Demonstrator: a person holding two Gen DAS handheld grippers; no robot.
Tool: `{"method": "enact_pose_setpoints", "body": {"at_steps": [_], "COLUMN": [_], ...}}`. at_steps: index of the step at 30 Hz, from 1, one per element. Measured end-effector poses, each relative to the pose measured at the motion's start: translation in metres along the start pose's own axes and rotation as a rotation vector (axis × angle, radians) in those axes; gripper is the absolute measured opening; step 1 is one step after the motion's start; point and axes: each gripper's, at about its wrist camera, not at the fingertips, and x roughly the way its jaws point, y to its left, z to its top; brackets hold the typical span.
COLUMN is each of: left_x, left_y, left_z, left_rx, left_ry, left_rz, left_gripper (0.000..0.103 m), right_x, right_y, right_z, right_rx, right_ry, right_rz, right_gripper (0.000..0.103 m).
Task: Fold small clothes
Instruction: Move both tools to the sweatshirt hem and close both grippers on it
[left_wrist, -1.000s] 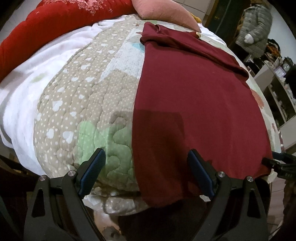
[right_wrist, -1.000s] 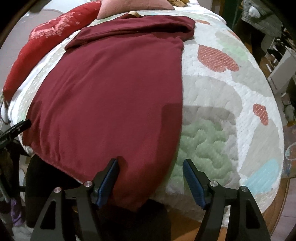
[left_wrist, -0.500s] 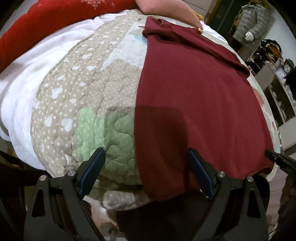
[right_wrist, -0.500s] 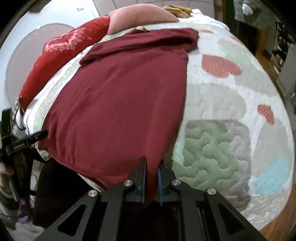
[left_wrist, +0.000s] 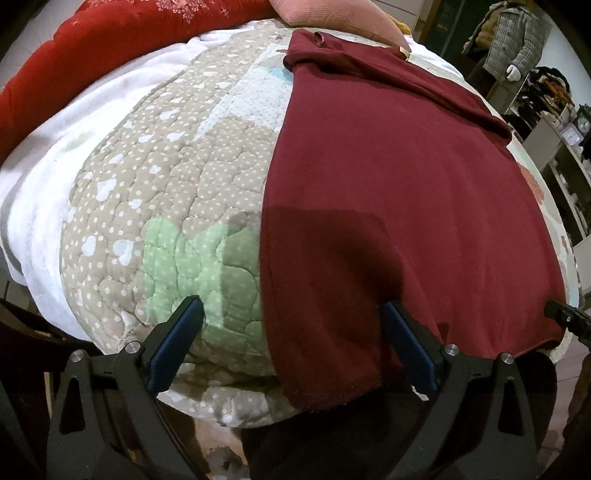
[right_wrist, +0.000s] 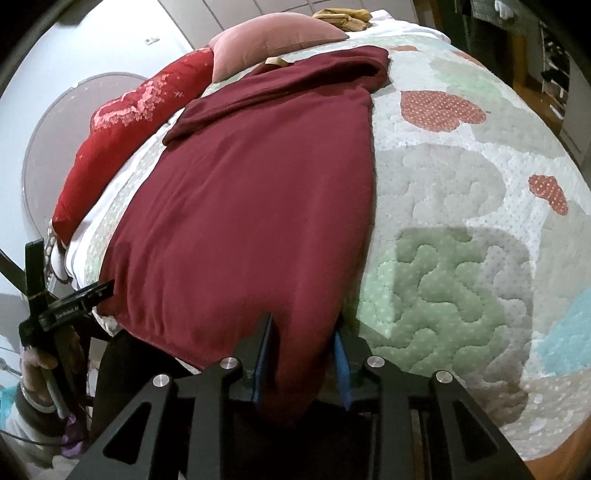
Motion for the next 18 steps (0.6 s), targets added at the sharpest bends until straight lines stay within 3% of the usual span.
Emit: {"method": "enact_pose_setpoints", "body": {"at_steps": [2, 9, 15, 18], "left_x": [0.0001, 0.0000, -0.0013, 0.0005], "left_y": [-0.0007, -0.0014, -0.0023, -0.0045], "left_z": [0.0004, 0.0007, -0.0018, -0.0024], "left_rx": [-0.001, -0.002, 0.001, -0.001], "left_ry": [0.002, 0.013, 0.010, 0.007], "left_rz": [0.002, 0.006, 0.014, 0.021], "left_gripper": [0.098, 0.098, 0.098, 0.098], "right_x": [0.0011, -0.0009, -0.0015, -0.0009], "right_y": [0.0007, 0.0004, -0.0023, -0.0010], "right_z": [-0.0004, 0.0014, 0.0003, -0.0024], "right_rx": [-0.014, -0.002, 0.019, 0.010], "right_ry": [-0.009, -0.030, -0.033, -0.043], "right_rz": [0.000, 0.017, 0.043, 0.055], "right_gripper": [0.029, 0.011, 0.012, 0.018]}}
